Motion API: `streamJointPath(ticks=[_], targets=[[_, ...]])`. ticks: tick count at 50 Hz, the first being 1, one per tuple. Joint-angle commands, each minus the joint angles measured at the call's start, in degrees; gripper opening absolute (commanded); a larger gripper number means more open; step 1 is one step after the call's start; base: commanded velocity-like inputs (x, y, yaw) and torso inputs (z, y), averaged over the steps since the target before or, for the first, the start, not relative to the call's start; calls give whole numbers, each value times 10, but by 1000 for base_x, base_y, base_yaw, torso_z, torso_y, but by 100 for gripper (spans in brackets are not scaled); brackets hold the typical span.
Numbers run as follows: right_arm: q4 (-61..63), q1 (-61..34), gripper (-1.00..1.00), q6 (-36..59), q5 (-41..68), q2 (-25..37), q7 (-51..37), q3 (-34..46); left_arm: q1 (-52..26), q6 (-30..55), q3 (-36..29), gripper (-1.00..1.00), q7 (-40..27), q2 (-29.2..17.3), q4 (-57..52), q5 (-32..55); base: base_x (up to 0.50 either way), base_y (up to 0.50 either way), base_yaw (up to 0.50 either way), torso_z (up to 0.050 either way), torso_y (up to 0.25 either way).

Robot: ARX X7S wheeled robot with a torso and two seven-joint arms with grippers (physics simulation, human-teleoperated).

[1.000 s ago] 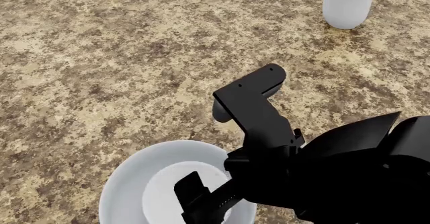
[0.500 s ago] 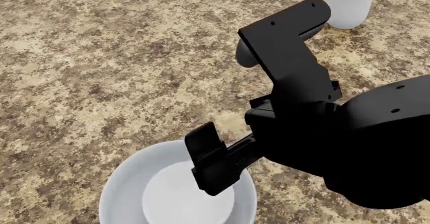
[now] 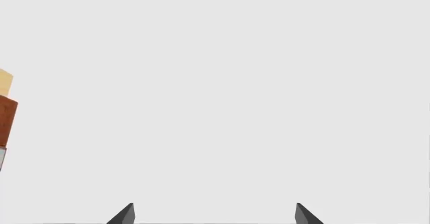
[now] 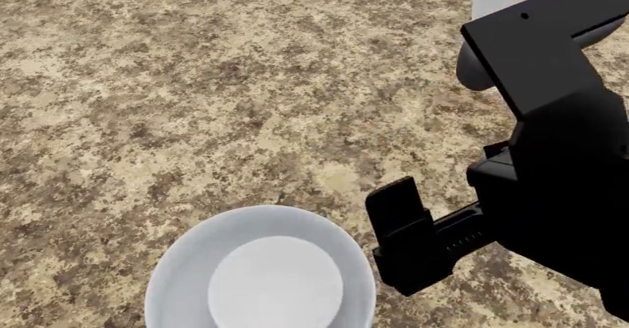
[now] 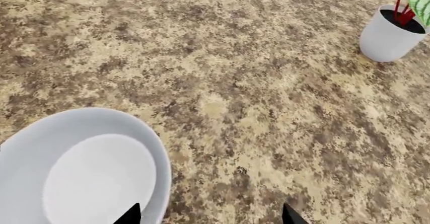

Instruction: Stack the bowls from largest to smallest.

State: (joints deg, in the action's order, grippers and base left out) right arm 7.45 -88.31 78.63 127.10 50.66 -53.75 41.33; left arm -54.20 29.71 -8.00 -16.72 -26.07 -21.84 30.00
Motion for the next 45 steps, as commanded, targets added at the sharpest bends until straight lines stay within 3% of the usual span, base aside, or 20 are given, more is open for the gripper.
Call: streamJointPath(ticks=[1,23,45], targets=[[16,-58,100,-1,110,52,-84,61,1,0,10,100,11,12,14,-14,0,0,0,0,0],[60,-99,100,-1,208,146,-157,134,4,-3,10,100,11,13,11,-7,0,0,0,0,0],[73,-82,100,4,202,190,-155,147,6,0,11,100,8,10,5,-1,0,0,0,0,0]])
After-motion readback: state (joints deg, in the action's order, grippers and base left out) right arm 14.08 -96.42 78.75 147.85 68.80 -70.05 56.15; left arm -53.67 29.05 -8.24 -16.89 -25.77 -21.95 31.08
